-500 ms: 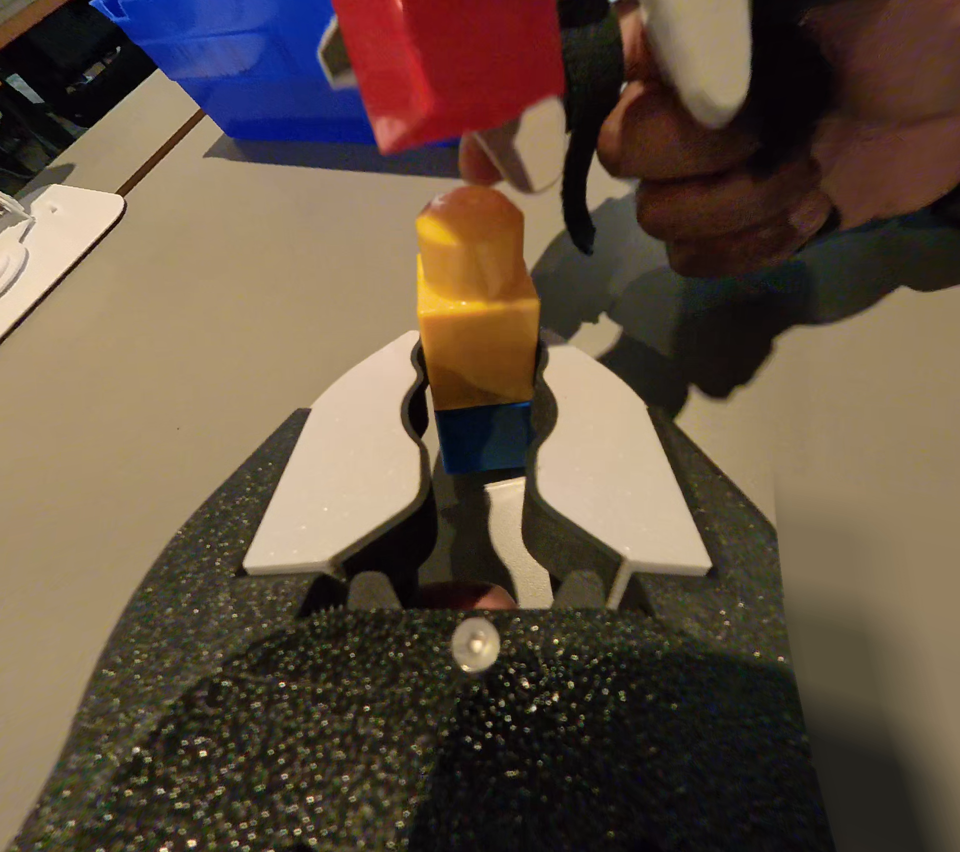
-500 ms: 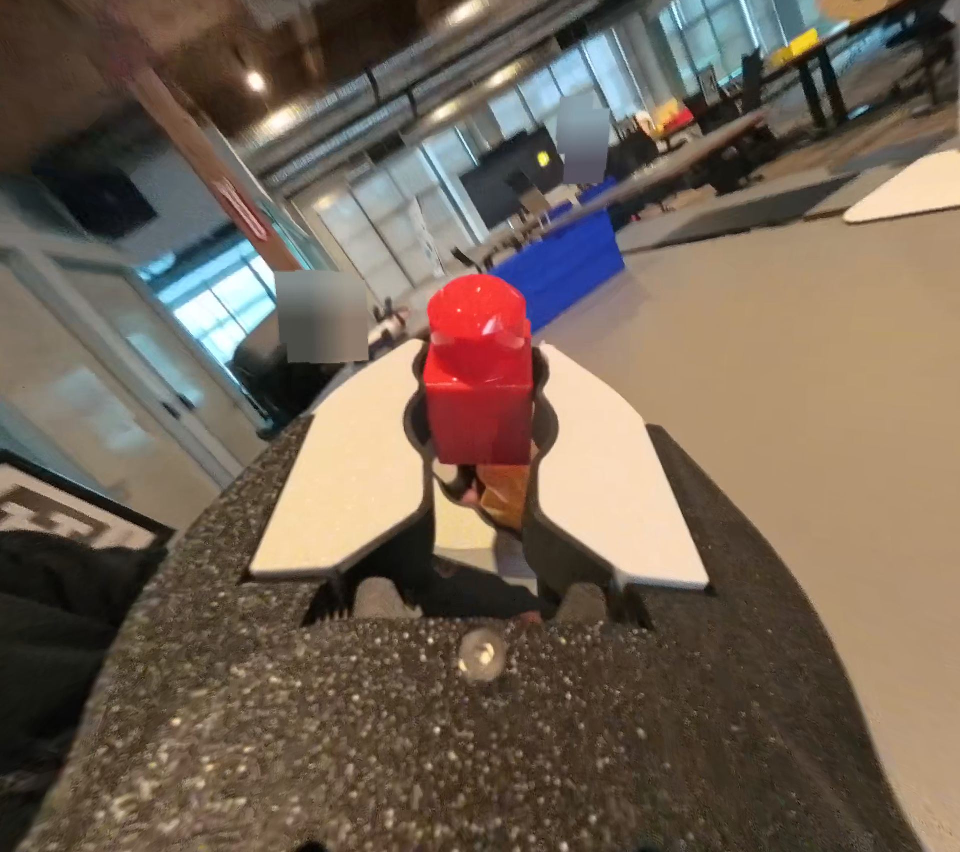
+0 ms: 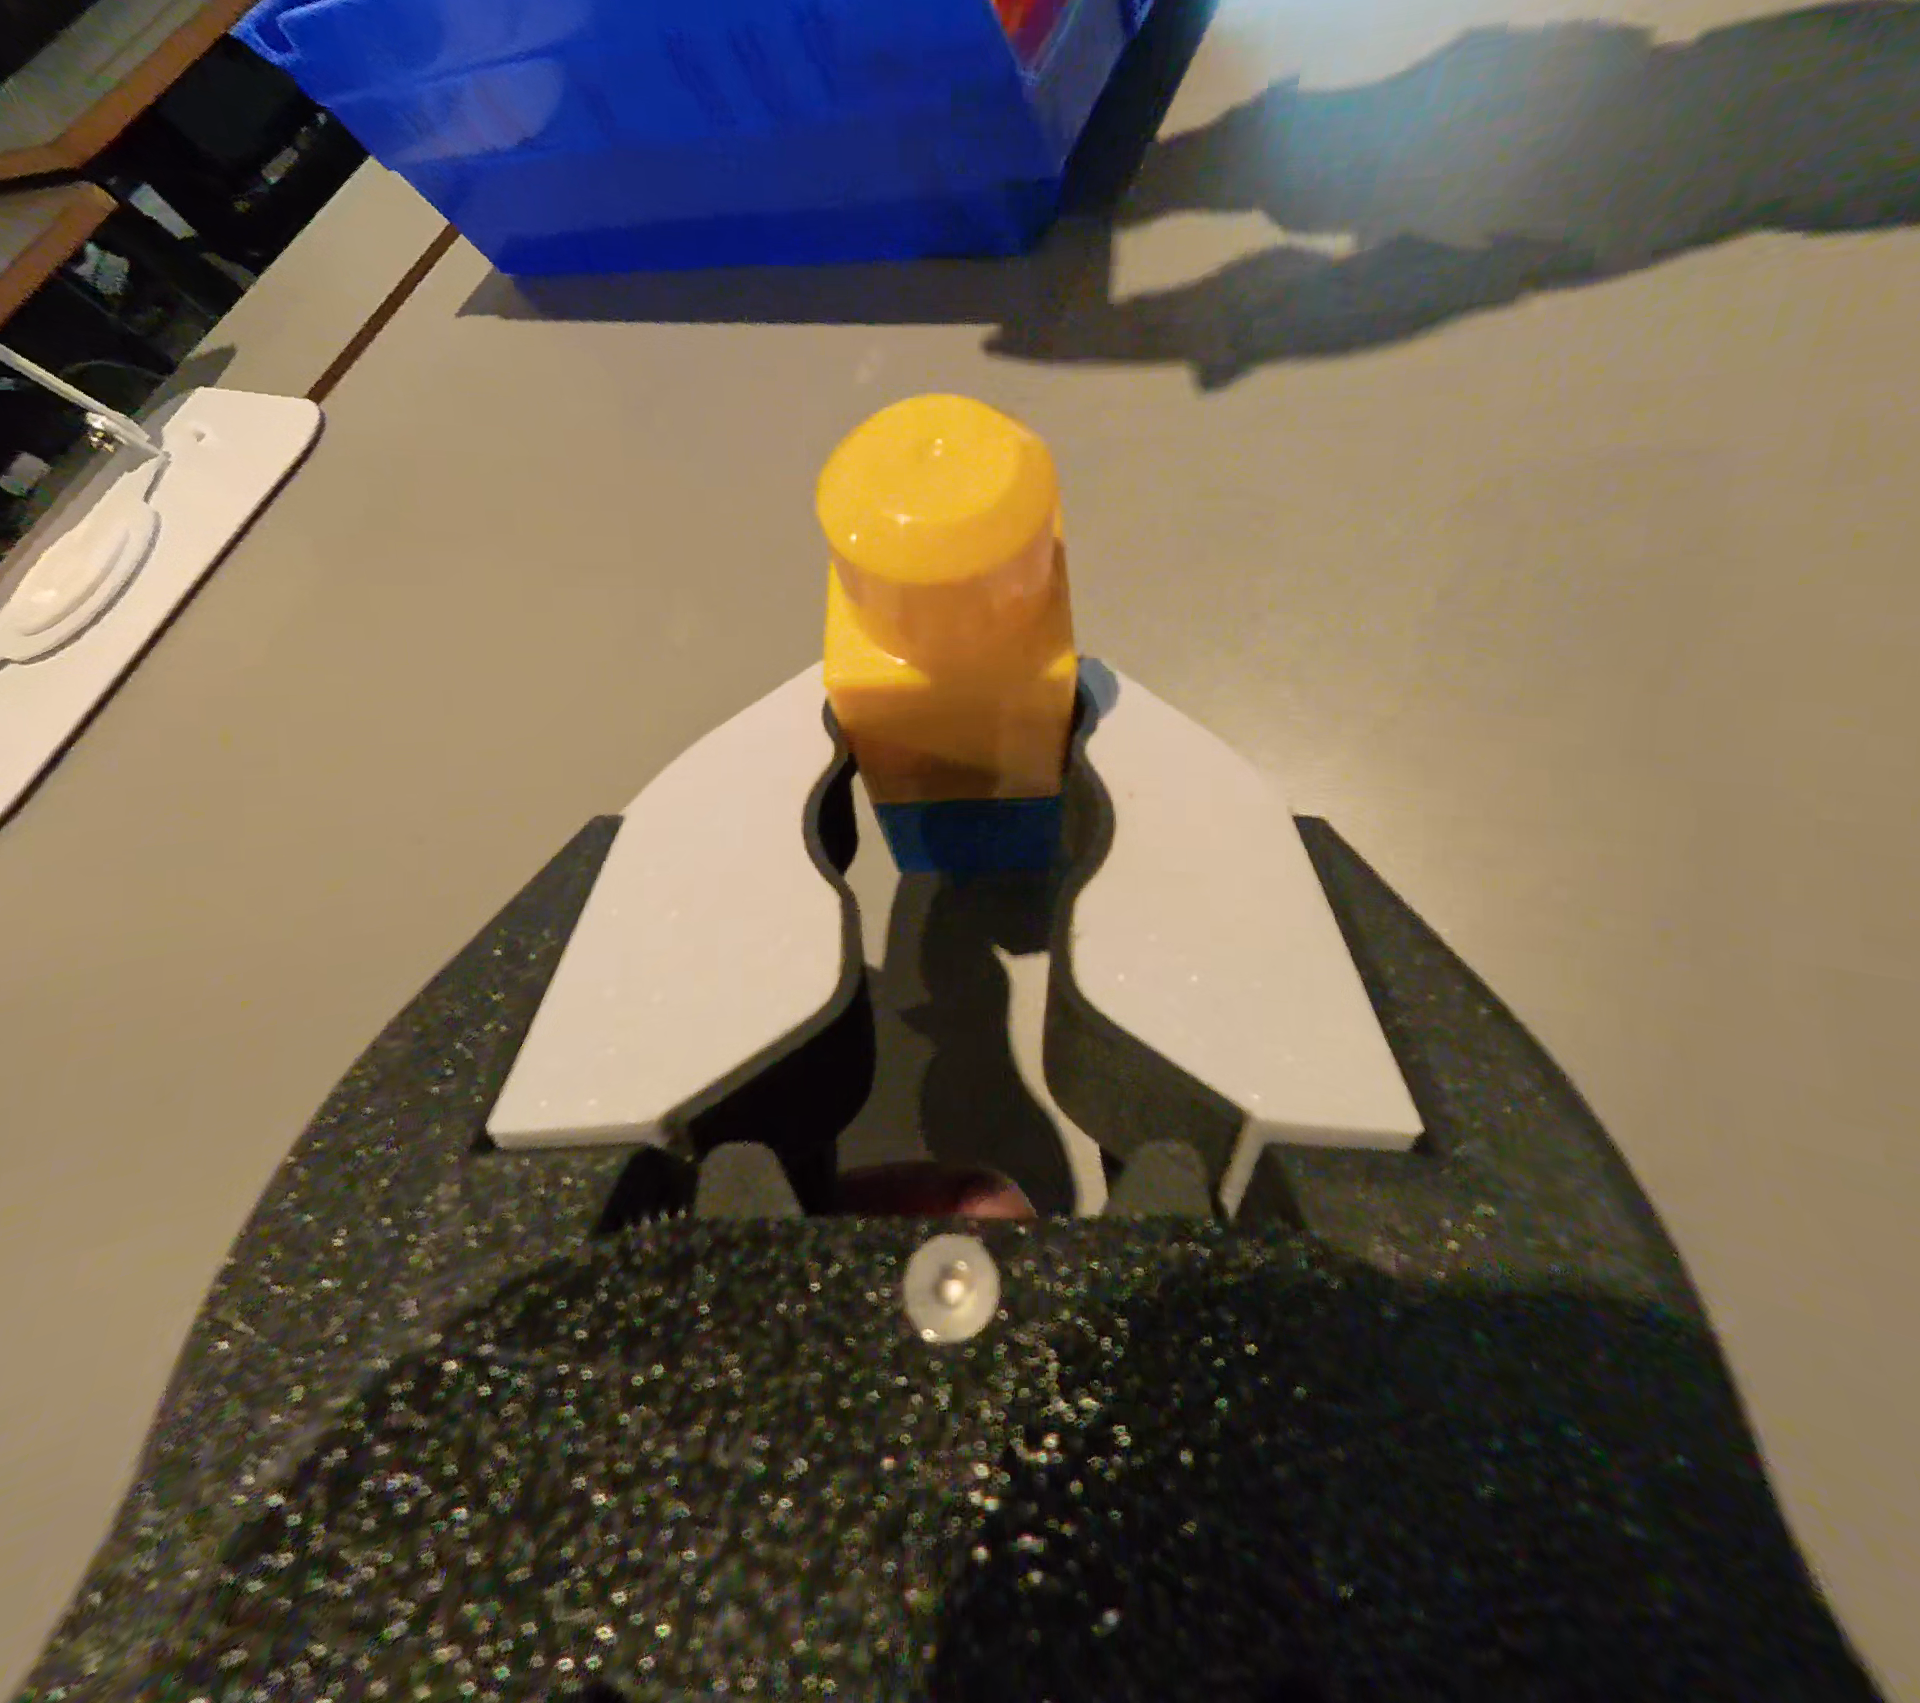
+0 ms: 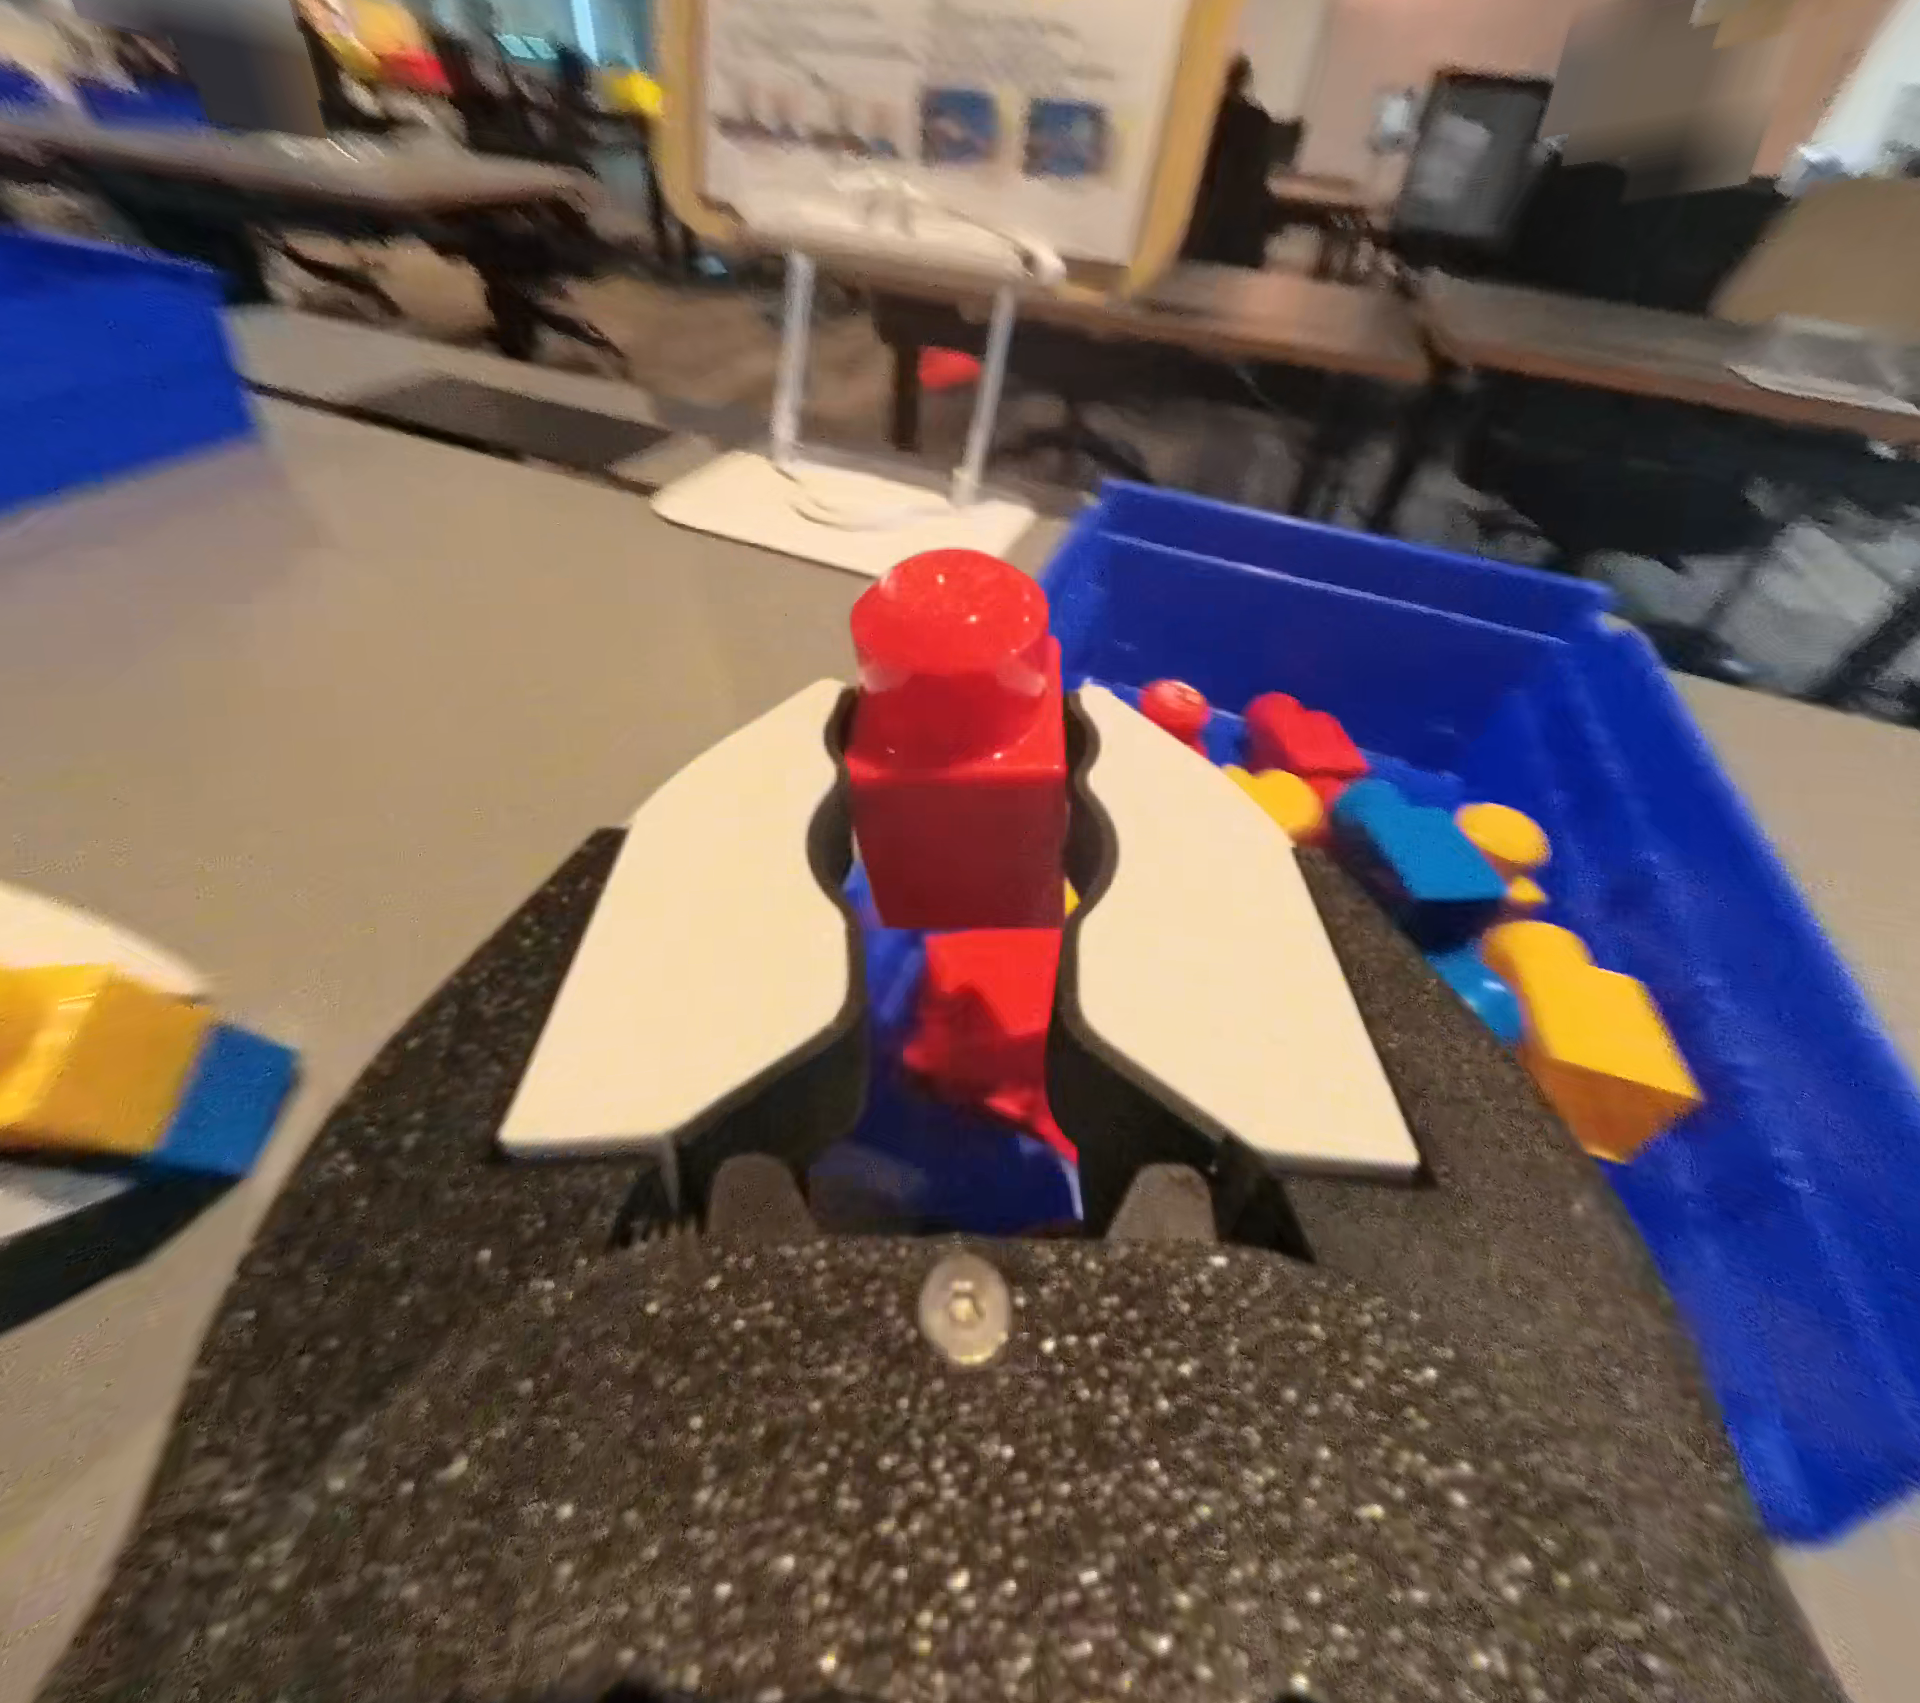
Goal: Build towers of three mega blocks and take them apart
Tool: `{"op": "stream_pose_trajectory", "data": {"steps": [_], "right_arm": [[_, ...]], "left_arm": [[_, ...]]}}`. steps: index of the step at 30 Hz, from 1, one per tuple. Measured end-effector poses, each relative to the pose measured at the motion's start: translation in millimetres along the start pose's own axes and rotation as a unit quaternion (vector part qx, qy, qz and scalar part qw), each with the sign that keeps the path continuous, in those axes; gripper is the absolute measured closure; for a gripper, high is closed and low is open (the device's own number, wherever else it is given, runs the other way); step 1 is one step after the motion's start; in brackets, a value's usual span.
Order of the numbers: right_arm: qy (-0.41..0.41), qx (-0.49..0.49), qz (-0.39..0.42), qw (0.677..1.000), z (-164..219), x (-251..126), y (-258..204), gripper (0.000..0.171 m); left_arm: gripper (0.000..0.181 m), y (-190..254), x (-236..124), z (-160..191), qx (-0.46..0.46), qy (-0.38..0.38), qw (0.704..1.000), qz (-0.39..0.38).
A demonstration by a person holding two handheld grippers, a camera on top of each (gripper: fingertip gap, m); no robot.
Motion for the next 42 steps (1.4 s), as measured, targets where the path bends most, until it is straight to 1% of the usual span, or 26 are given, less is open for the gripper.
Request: {"op": "stream_pose_trajectory", "data": {"steps": [3, 5, 7, 11, 13, 17, 21, 25, 27, 28, 31, 33, 34, 35, 37, 40, 42], "right_arm": [[-0.065, -0.019, 0.046, 0.997, 0, 21, 21, 0.134], [-0.132, -0.041, 0.066, 0.988, 7, 37, 29, 0.133], [-0.178, -0.065, 0.088, 0.978, 14, 48, 34, 0.133], [-0.212, -0.108, 0.141, 0.961, 27, 57, 39, 0.135], [-0.200, -0.122, 0.152, 0.960, 30, 55, 39, 0.134], [-0.143, -0.114, 0.151, 0.972, 27, 46, 40, 0.123], [-0.047, -0.115, 0.160, 0.979, 17, 21, 35, 0.119], [0.075, -0.124, 0.102, 0.984, 13, -15, 0, 0.123], [0.116, -0.135, 0.030, 0.984, 16, -27, -30, 0.129], [0.121, -0.137, -0.015, 0.983, 18, -30, -47, 0.131], [0.074, -0.130, -0.156, 0.976, 36, -28, -98, 0.127], [0.028, -0.108, -0.219, 0.969, 49, -23, -125, 0.127], [0.022, -0.089, -0.238, 0.967, 53, -22, -135, 0.127], [0.018, -0.071, -0.252, 0.965, 55, -21, -141, 0.126], [-0.005, -0.061, -0.255, 0.965, 59, -16, -148, 0.119], [-0.009, -0.070, -0.259, 0.963, 61, -16, -151, 0.119], [-0.030, -0.056, -0.272, 0.960, 65, -13, -152, 0.119]], "left_arm": [[0.146, -1, 0, 0, -0.002, -0.001, 1.000, -0.002], [0.146, 0, 0, 0, -0.001, -0.001, 1.000, -0.003], [0.146, 0, 0, 0, 0.003, -0.001, 1.000, -0.006], [0.146, 0, 0, 0, 0.004, -0.001, 1.000, -0.006], [0.146, 1, 0, 0, 0.006, -0.001, 1.000, -0.007], [0.146, 2, 0, -1, 0.012, 0.000, 1.000, -0.010], [0.146, 3, 0, -1, 0.016, -0.001, 1.000, -0.013], [0.146, 3, 0, -1, 0.016, -0.002, 1.000, -0.017], [0.146, 2, 0, -1, 0.014, -0.003, 1.000, -0.016], [0.146, 2, 0, 0, 0.013, -0.003, 1.000, -0.017], [0.146, 3, 0, -1, 0.016, -0.003, 1.000, -0.020], [0.146, 3, 0, -1, 0.019, -0.004, 1.000, -0.023], [0.145, 2, 0, 0, 0.018, -0.009, 0.999, -0.031], [0.145, 1, 0, 2, 0.020, -0.016, 0.999, -0.037], [0.145, 1, 0, 2, 0.022, -0.016, 0.999, -0.037], [0.146, 1, 0, 2, 0.024, -0.016, 0.999, -0.038], [0.145, 1, 0, 2, 0.022, -0.016, 0.999, -0.037]]}}
Point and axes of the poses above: each gripper's, where its closed fingertips meet, x out along the fingers, z out of its underside, y = z × x across the jaws, the point moved 9 cm from there along -x, back along the fingers, and after that the axes turned 5 degrees about x, right-handed, at the moved point
